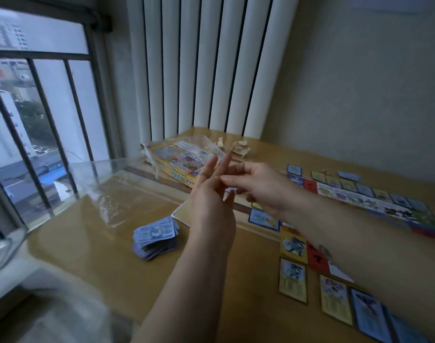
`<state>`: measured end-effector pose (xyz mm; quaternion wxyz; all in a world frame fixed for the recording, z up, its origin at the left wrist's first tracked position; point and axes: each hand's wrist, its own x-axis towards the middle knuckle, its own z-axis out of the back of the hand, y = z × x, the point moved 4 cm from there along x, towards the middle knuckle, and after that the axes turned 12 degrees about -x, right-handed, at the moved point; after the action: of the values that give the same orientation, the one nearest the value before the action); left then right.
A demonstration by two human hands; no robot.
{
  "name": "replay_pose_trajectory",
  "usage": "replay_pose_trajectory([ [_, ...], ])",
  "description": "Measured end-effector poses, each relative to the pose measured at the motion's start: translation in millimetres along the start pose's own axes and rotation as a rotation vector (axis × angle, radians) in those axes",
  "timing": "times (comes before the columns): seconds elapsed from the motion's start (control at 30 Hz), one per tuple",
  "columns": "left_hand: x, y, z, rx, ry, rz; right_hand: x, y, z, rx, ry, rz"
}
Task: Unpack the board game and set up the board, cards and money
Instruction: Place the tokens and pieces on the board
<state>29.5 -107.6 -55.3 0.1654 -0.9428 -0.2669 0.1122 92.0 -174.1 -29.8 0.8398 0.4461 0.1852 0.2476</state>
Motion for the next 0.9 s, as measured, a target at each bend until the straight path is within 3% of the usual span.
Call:
replay_pose_trajectory([
  [0.1,-17.6,-19.5,8.2,0.096,0.076,-0.108,-9.1,5.8,-20.8,0.155,0.034,0.023],
  [0.17,-27.3,-37.4,17.7,0.273,0.136,-0.212,-16.4,10.2,-30.6,0.126,0.060,0.085],
  [0.3,-41.1,-78.7,44.1,0.858,0.146,-0.530,-31.2,-1.4,-51.2,-0.233,0.131,0.108],
  [0.37,-45.2,-86.2,55.5,1.122,0.158,-0.555,-35.6,-12.7,-66.9,-0.425,0.201,0.084],
  [0.47,-49.4,-84.1,71.9,1.396,0.166,-0.524,-36.7,-20.0,-83.3,-0.507,0.185,0.102],
  [0.7,-55.5,-73.7,89.7,1.545,0.163,-0.513,-36.5,-23.5,-86.7,-0.568,-0.003,0.189],
  [0.9,-59.9,-55.6,64.4,1.467,0.242,-0.510,-59.0,-12.9,-39.8,-0.520,-0.105,0.257],
])
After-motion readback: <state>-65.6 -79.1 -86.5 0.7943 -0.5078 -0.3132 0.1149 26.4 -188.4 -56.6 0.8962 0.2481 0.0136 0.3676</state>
